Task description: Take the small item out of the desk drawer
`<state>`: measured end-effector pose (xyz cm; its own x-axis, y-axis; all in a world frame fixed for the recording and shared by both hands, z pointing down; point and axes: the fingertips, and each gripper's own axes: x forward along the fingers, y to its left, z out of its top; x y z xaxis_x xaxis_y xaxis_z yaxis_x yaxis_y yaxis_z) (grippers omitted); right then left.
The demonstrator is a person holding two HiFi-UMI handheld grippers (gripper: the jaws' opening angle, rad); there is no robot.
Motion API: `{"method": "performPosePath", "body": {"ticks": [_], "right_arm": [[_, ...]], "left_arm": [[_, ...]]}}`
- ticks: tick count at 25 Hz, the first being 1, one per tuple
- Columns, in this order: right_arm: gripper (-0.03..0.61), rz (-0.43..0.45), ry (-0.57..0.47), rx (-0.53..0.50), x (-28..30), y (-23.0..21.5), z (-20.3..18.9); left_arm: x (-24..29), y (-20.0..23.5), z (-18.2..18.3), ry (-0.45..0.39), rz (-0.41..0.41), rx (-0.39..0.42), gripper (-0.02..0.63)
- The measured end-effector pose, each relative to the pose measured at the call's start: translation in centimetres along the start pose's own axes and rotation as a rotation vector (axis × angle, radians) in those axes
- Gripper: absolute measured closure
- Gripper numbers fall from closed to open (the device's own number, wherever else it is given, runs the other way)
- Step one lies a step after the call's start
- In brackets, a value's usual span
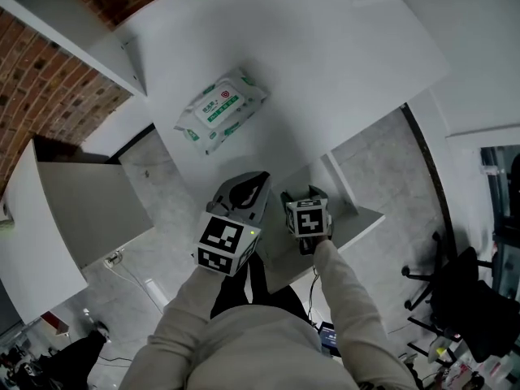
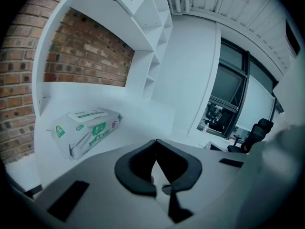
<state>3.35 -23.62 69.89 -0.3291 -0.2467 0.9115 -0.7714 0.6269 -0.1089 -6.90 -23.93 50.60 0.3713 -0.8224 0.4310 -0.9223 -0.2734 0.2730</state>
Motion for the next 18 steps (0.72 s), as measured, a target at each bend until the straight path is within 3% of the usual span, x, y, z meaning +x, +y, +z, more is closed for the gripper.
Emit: {"method": "performPosePath", "body": {"ticks": [14, 18], "right_arm": [[0.256, -0.019, -0.246, 0.048, -8.7, 0.6, 3.8], [0.256, -0.009, -0.307, 0.102, -11.1, 0.6, 4.3]], "left_arm": [[-1.3, -3.0, 1.0, -0.027, -0.057, 0.055, 0.595], [-1.7, -3.9, 1.4, -0.035, -0.074, 0.084, 0.595]]}}
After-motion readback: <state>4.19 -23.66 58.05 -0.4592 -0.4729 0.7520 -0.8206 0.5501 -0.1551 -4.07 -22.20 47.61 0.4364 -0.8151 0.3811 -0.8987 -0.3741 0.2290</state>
